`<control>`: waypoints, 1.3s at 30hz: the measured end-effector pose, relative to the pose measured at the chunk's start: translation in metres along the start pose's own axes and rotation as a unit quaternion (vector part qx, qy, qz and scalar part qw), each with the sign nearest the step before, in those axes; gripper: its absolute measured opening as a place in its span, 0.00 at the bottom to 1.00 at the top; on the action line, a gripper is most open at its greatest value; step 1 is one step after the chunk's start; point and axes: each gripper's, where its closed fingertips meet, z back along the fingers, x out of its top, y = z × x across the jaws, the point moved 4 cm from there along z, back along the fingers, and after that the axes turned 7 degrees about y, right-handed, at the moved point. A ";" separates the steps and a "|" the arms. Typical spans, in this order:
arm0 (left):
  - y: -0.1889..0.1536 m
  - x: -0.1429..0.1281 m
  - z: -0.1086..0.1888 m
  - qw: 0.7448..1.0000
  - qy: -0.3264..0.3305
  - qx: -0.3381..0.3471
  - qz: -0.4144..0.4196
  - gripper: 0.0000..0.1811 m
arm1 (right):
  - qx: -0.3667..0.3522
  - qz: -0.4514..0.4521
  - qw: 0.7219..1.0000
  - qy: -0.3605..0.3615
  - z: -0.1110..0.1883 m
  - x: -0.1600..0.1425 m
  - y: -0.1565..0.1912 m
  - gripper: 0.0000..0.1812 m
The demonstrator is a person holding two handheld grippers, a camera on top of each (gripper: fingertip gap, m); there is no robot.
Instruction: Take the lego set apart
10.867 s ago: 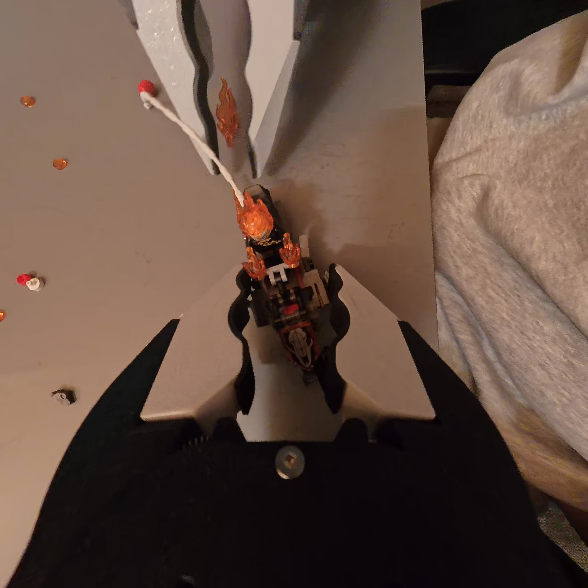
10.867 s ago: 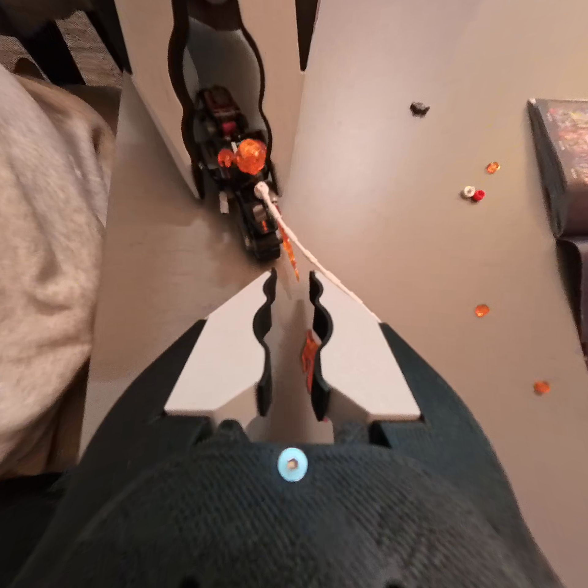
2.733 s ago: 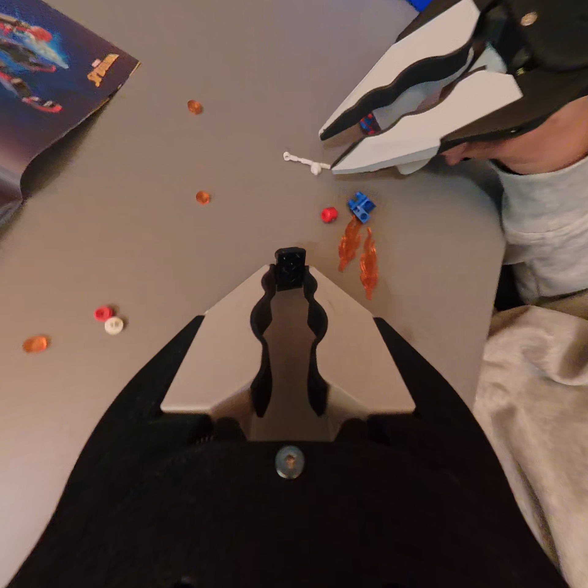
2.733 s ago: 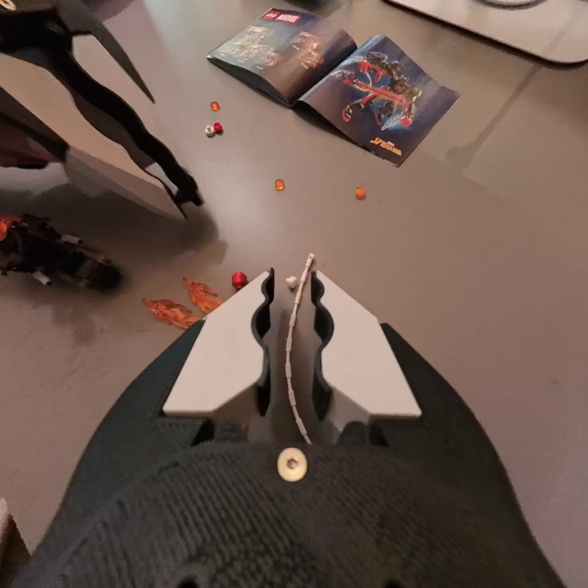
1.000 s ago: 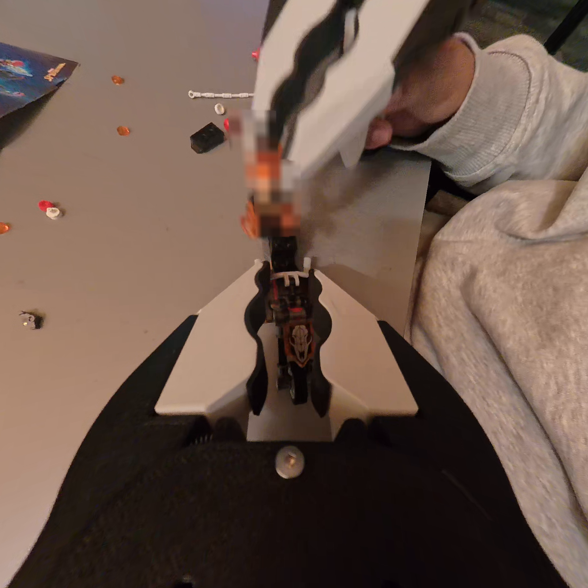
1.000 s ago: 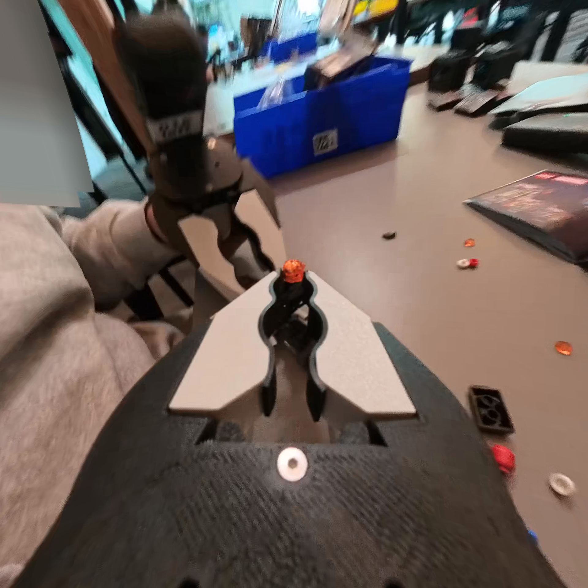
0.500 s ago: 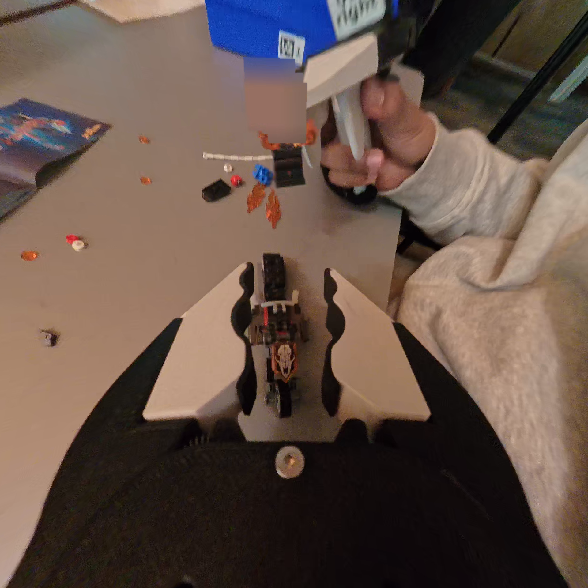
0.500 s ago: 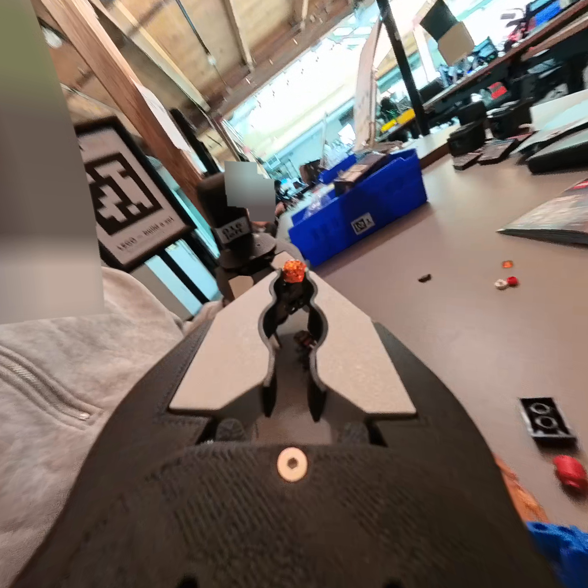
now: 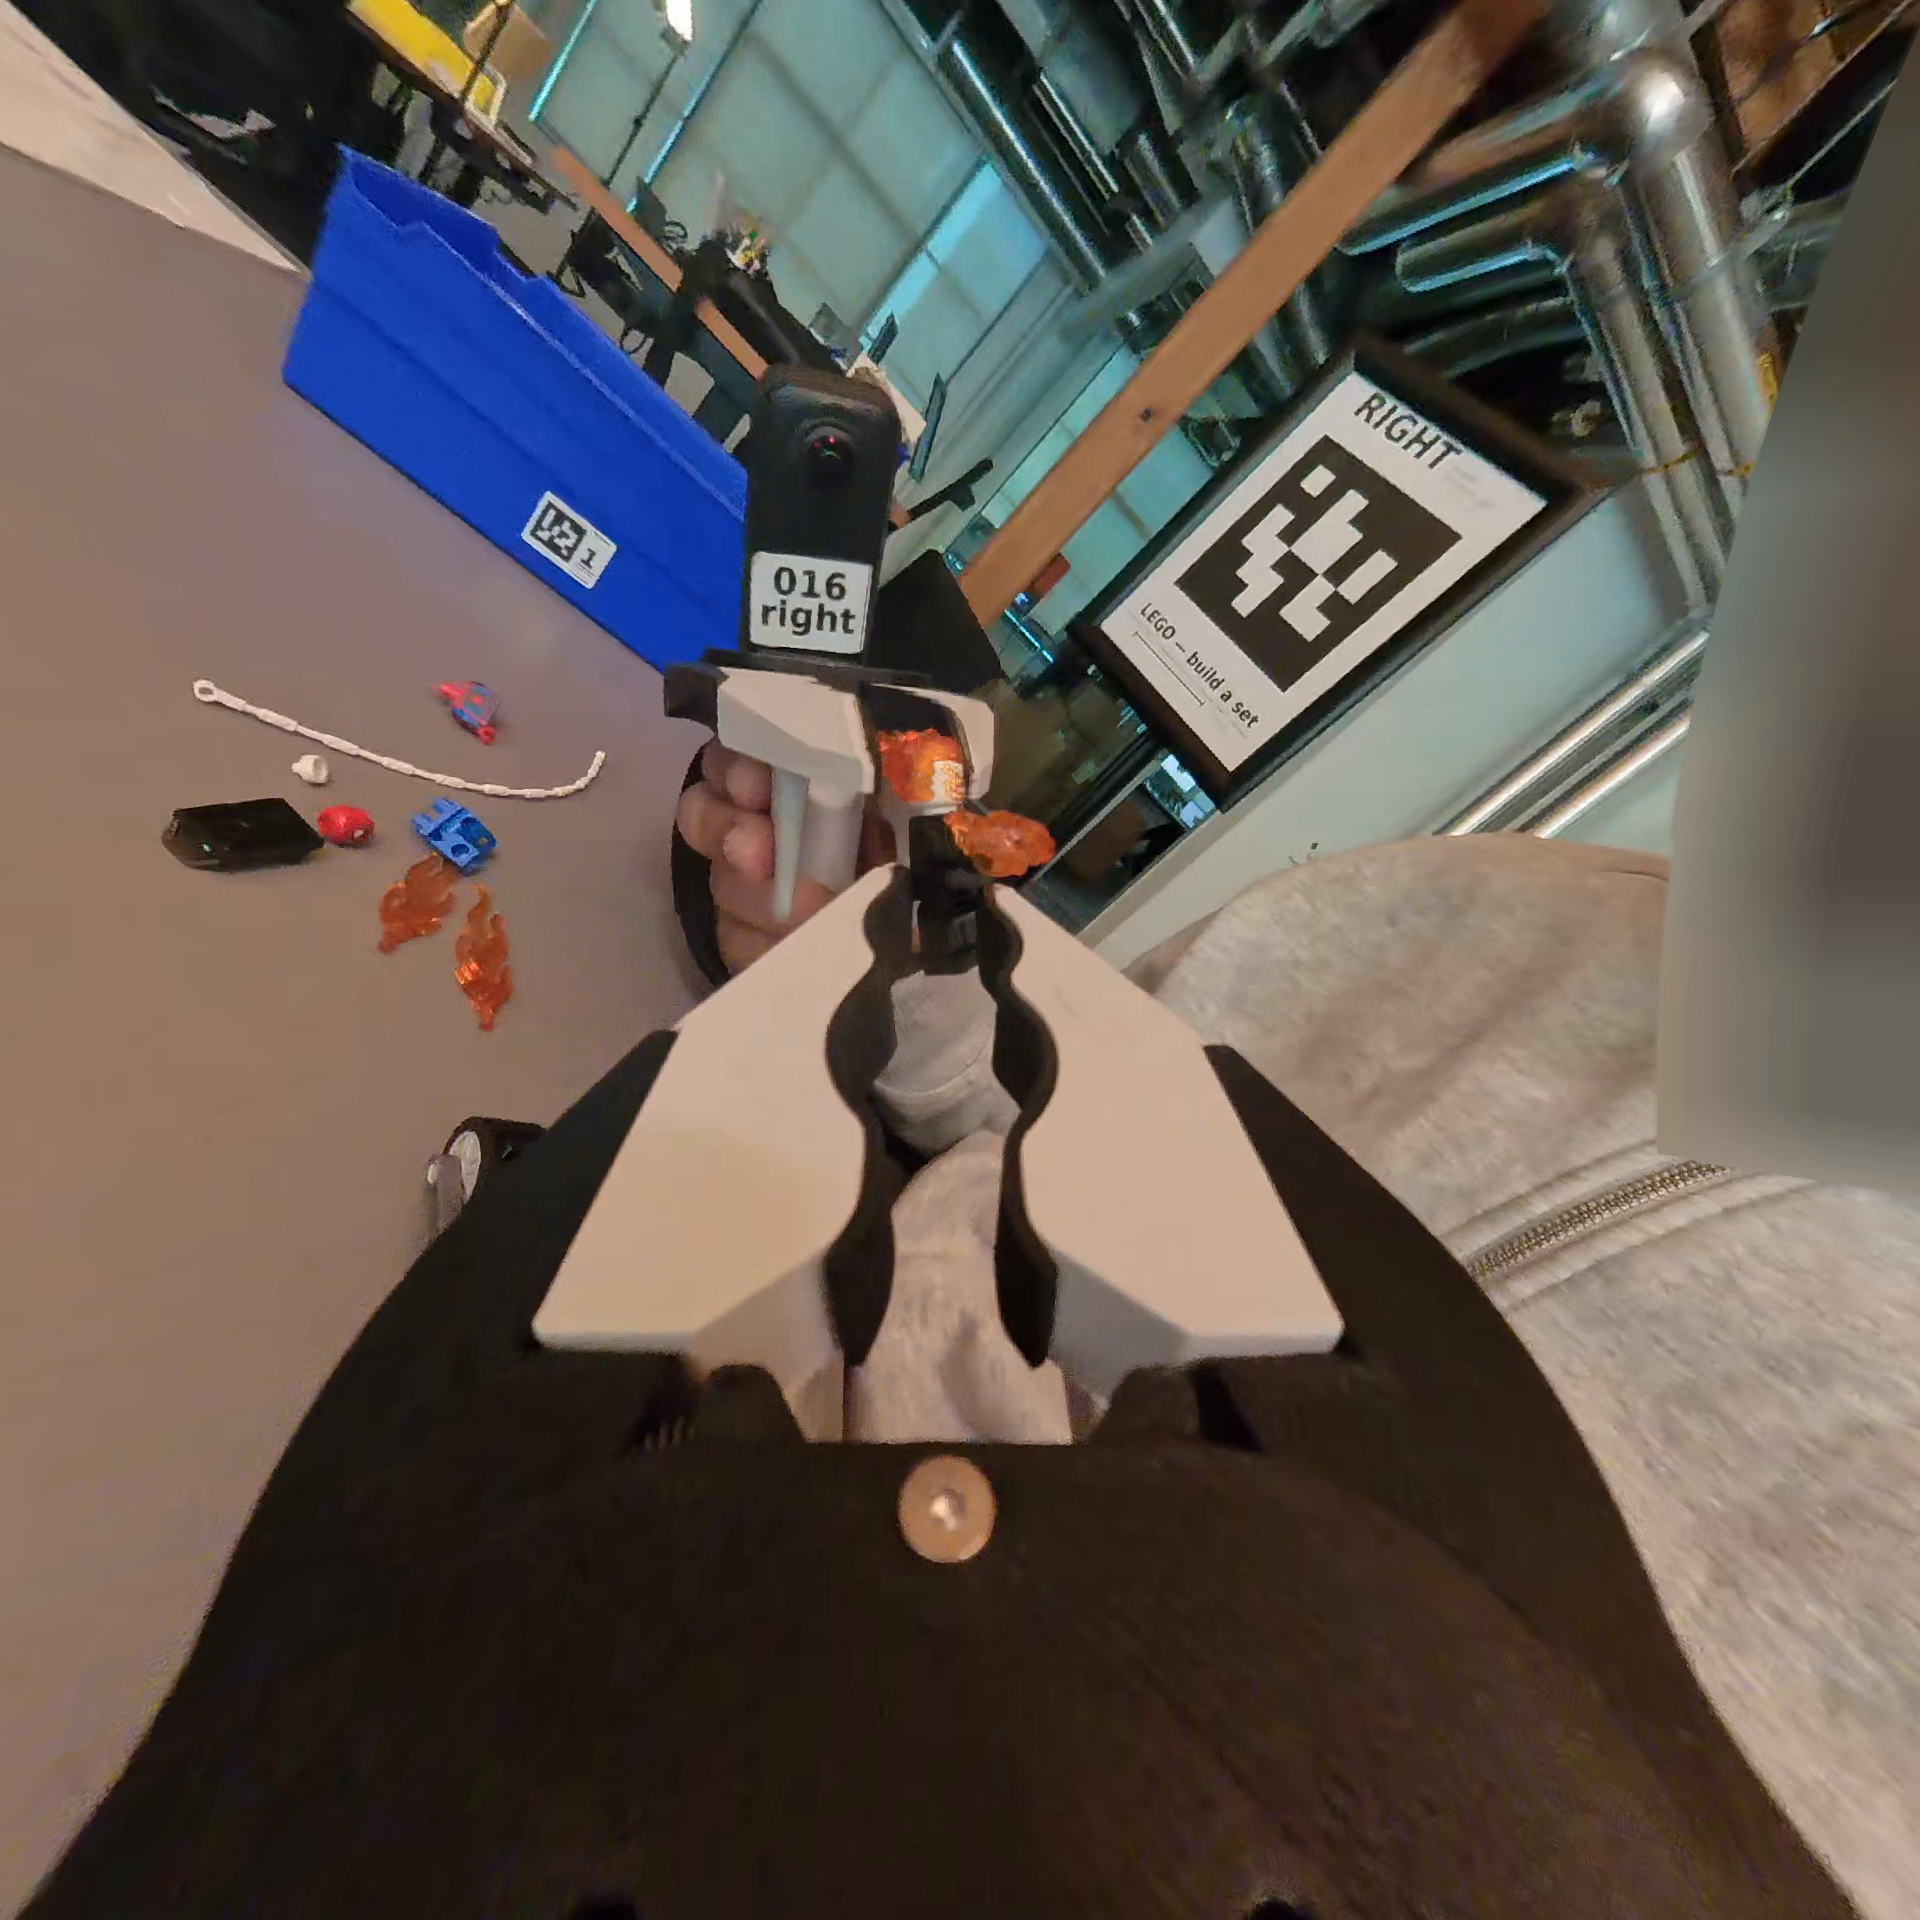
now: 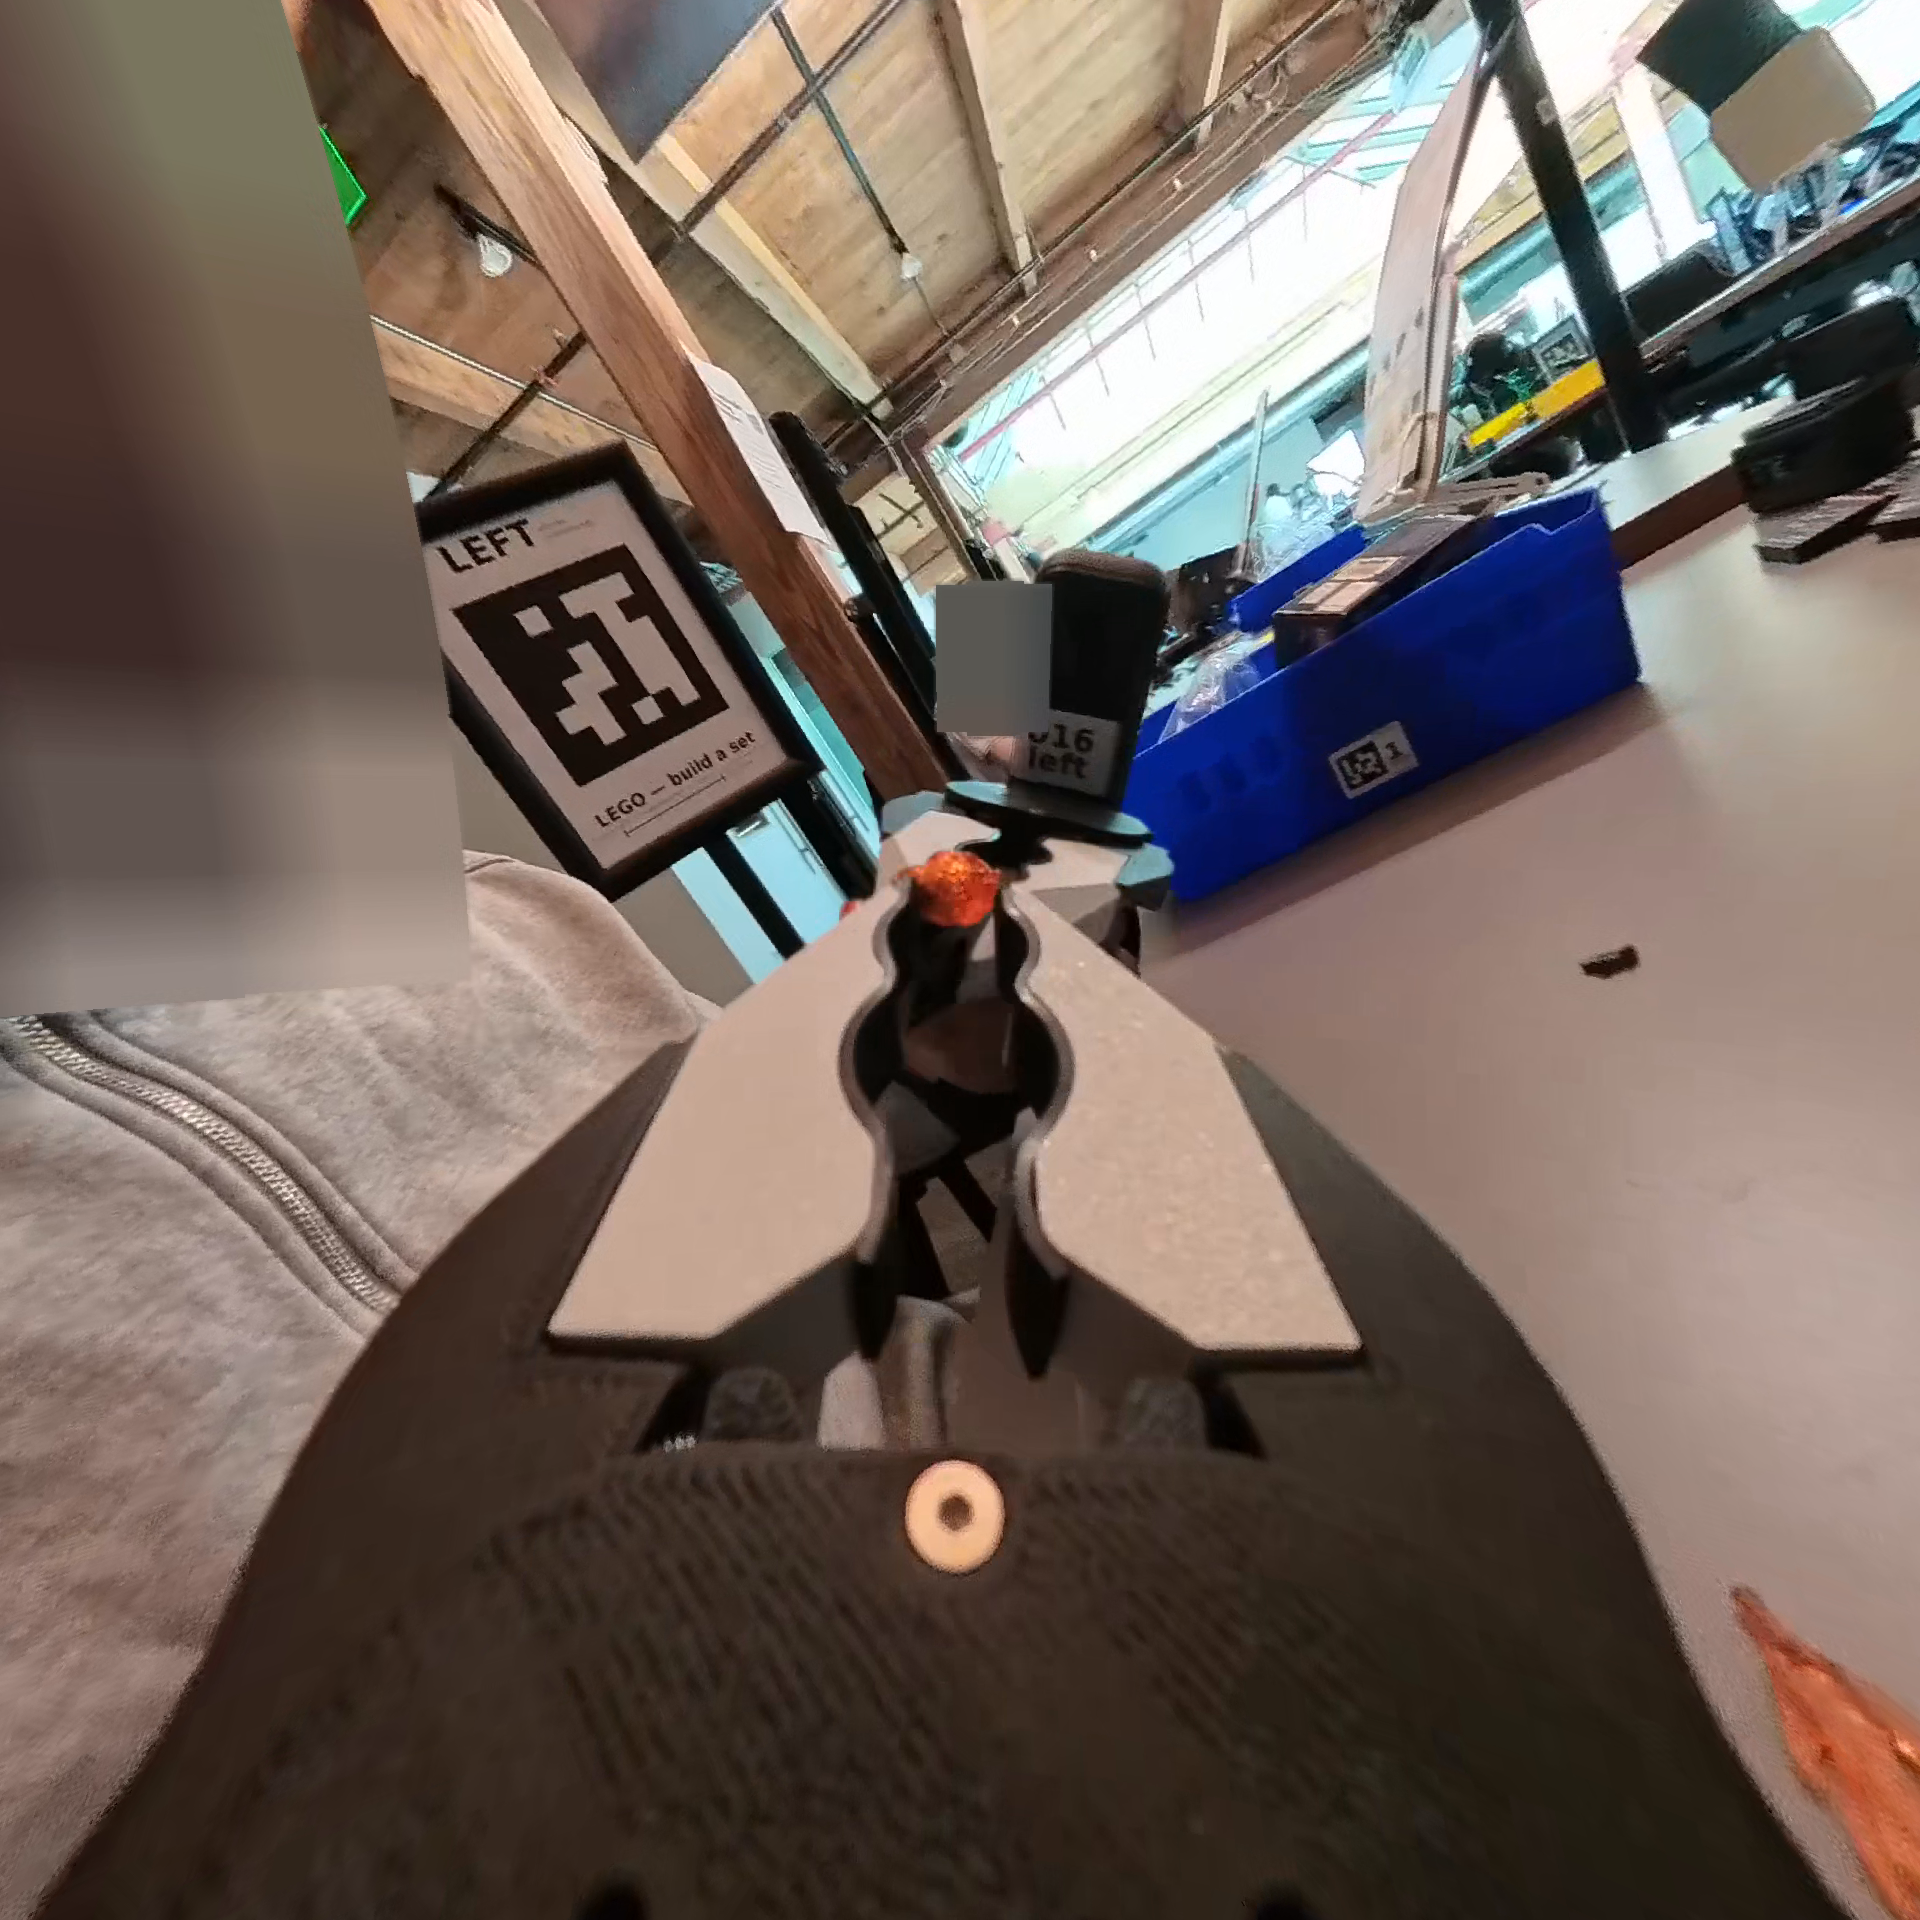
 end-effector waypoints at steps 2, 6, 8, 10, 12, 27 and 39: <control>0.002 0.001 0.001 1.000 -0.007 0.000 0.005 0.04 | 0.000 -0.005 1.000 -0.005 0.002 -0.001 -0.003 0.07; 0.012 0.003 0.006 0.999 -0.028 0.033 0.004 0.03 | -0.033 -0.007 0.999 -0.012 0.007 -0.002 -0.012 0.04; 0.016 0.005 0.008 0.998 -0.040 0.053 -0.001 0.02 | -0.067 0.003 0.998 -0.007 0.009 -0.002 -0.017 0.05; 0.023 0.008 0.012 0.994 -0.052 0.093 -0.010 0.02 | -0.103 0.028 0.994 -0.001 0.011 -0.002 -0.019 0.09; 0.031 0.008 0.015 0.989 -0.055 0.138 -0.015 0.03 | -0.148 0.095 0.984 0.003 0.010 0.000 -0.015 0.17; 0.035 0.003 0.010 0.991 -0.046 0.122 0.025 0.02 | -0.345 0.429 0.824 0.132 -0.011 -0.014 -0.003 0.04; 0.045 0.013 0.028 0.977 -0.086 0.193 0.025 0.02 | -0.297 0.380 0.875 0.023 -0.004 0.011 0.024 0.00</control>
